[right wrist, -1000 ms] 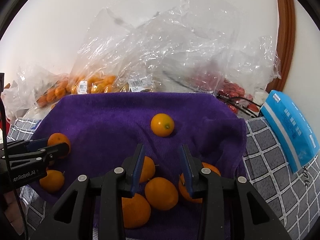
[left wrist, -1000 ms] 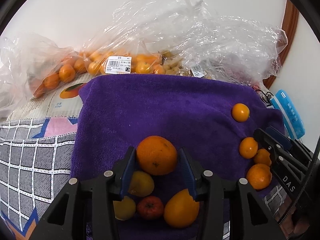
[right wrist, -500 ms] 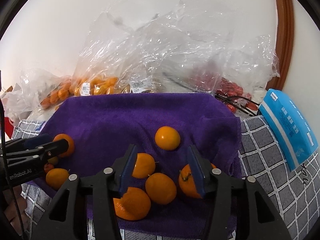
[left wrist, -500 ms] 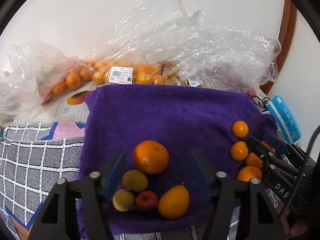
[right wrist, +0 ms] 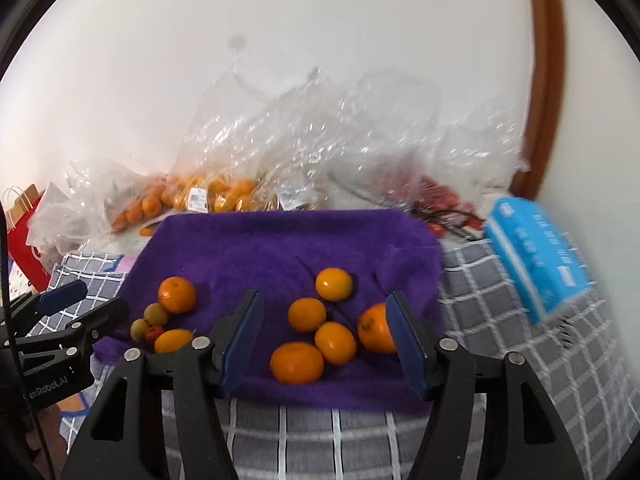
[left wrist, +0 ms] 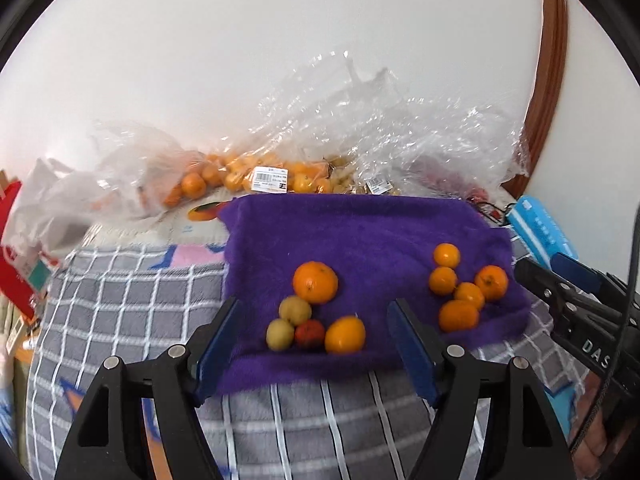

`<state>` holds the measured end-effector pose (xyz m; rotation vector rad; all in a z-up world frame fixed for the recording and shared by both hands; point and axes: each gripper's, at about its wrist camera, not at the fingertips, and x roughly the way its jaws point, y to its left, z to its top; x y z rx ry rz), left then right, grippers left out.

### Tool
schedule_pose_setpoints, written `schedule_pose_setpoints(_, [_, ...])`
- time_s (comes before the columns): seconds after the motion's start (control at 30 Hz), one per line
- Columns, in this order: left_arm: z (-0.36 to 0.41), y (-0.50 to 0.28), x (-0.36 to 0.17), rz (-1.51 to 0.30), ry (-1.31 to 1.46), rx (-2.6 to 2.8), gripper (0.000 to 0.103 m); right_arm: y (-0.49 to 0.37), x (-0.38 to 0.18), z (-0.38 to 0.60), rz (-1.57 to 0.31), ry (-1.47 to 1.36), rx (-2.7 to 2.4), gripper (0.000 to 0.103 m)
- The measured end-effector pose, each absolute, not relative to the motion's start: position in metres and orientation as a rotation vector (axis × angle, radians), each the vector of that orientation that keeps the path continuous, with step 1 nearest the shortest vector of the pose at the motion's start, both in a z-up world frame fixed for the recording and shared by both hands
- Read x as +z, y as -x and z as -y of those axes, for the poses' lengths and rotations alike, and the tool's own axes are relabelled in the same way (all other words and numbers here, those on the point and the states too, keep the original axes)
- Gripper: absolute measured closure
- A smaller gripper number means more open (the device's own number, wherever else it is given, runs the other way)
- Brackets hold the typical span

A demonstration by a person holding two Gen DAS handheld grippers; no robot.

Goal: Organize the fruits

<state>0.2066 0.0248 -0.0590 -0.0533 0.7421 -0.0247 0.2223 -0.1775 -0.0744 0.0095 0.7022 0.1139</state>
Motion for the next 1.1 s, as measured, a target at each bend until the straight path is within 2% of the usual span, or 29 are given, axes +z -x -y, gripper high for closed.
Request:
schedule_pose_setpoints(0.17, [-0.018, -0.158, -0.036, -0.691, 0.039, 0.019, 0.029, -0.172, -0.050, 0.184, -0.714, -0.021, 0.101, 0.039])
schedule_pose_setpoints(0.23, [-0.015, -0.139, -0.027, -0.686, 0.042, 0.020, 0.023, -0.153, -0.043, 0.188, -0.719, -0.028, 0.106, 0.039])
schedule_pose_setpoints(0.27, [-0.014, -0.128, -0.023, -0.675, 0.042, 0.022, 0.022, -0.143, -0.040, 0.190, -0.712, -0.028, 0.109, 0.036])
schedule_pose_setpoints(0.3, [-0.013, -0.121, -0.020, -0.664, 0.042, 0.024, 0.018, -0.131, -0.035, 0.193, -0.700, -0.029, 0.104, 0.025])
schedule_pose_setpoints(0.37, [-0.013, -0.106, -0.016, -0.650, 0.048, 0.028, 0.017, -0.113, -0.029, 0.198, -0.664, -0.043, 0.100, 0.013])
schedule_pose_setpoints(0.5, [-0.014, -0.077, -0.008, -0.646, 0.090, 0.020, 0.016, -0.080, -0.017, 0.208, -0.628, -0.066, 0.078, 0.004])
schedule_pose_setpoints(0.6, [-0.014, -0.058, -0.003, -0.629, 0.103, 0.025, 0.011, -0.059, -0.009, 0.209, -0.619, -0.046, 0.063, 0.001])
schedule_pose_setpoints(1.1, [0.005, 0.001, 0.020, -0.583, 0.079, 0.019, 0.008, 0.005, 0.005, 0.215, -0.610, -0.040, 0.046, 0.000])
